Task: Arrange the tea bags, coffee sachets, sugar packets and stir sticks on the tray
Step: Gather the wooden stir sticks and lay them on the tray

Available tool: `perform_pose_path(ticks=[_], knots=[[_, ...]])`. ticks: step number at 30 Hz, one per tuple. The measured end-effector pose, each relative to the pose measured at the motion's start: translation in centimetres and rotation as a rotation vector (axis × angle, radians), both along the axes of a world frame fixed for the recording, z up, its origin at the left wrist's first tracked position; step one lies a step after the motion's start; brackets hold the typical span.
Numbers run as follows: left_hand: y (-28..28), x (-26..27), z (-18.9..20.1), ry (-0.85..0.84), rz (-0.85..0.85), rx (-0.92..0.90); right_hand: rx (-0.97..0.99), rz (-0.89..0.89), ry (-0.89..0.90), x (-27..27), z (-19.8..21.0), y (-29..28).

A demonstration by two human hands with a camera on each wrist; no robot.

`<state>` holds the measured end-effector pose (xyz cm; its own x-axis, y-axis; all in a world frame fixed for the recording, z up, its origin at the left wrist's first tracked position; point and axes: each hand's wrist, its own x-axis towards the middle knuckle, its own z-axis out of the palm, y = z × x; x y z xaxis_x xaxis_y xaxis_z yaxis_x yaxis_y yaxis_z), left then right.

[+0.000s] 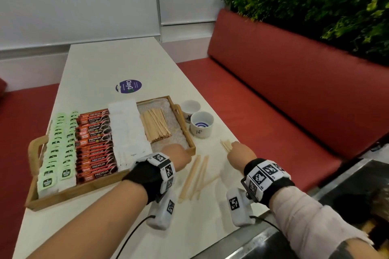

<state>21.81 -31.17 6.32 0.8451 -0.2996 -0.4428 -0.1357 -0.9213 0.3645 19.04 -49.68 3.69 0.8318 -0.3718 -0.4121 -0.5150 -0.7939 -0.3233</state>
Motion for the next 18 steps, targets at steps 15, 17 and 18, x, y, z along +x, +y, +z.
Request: perform_pose_path(ticks=[15, 17, 18], knots=[[-3.5, -2.8, -5.8, -0.067, -0.01, 0.286, -0.062, 0.191, 0.115, -2.7, -1.9, -0.1], [-3.7, -2.4, -6.0, -0.054, 0.014, 0.249, -0.065, 0.206, 0.129, -3.1, -1.6, 0.2], [-3.8, -2.1, -6.2, -0.044, 0.029, 0.221, -0.078, 0.22, 0.125, -3.3, -1.5, 0.3]])
